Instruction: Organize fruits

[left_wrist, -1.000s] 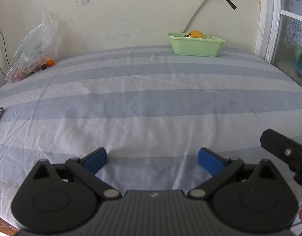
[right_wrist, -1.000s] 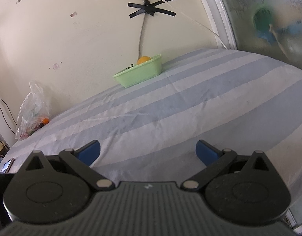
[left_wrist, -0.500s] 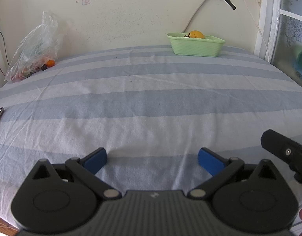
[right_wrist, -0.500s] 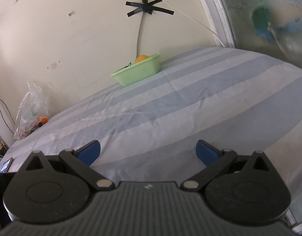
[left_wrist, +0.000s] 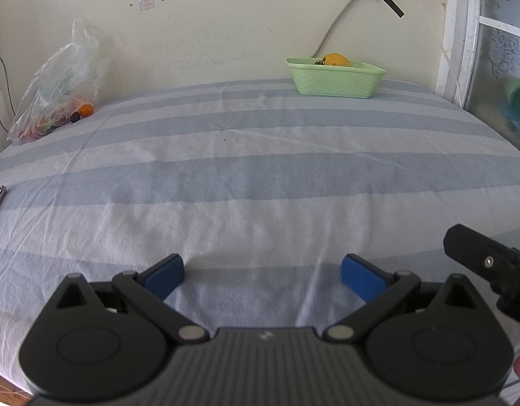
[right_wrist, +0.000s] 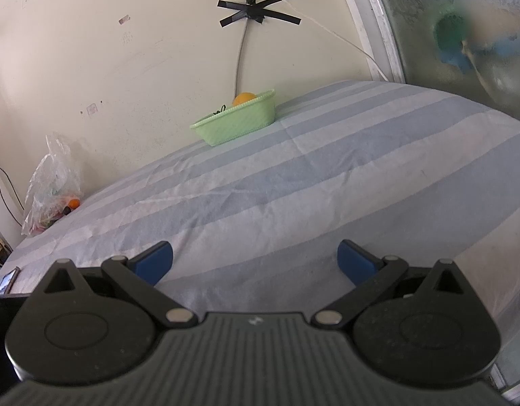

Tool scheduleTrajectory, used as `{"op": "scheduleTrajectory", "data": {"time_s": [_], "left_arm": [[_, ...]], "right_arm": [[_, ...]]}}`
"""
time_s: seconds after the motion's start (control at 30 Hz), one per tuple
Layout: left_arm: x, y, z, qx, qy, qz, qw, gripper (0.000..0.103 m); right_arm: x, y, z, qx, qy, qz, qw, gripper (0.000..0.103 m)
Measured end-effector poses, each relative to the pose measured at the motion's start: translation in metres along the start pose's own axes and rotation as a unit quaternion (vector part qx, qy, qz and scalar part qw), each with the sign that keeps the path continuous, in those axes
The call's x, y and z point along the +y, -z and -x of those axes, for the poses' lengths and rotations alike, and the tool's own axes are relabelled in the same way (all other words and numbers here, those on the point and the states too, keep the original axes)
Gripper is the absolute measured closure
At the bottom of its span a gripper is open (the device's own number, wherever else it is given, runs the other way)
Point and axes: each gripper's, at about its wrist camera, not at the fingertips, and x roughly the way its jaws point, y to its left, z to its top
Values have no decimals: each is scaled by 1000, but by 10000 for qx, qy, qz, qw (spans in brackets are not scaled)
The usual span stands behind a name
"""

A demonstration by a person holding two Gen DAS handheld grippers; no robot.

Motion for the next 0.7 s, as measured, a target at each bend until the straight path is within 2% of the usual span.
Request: {"op": "scheduleTrajectory", "data": {"time_s": [0.7], "left_arm": [[-1, 1, 0, -17, -3, -6, 10000, 0]], "right_arm": [[2, 1, 0, 16, 28, 83, 10000, 0]]}}
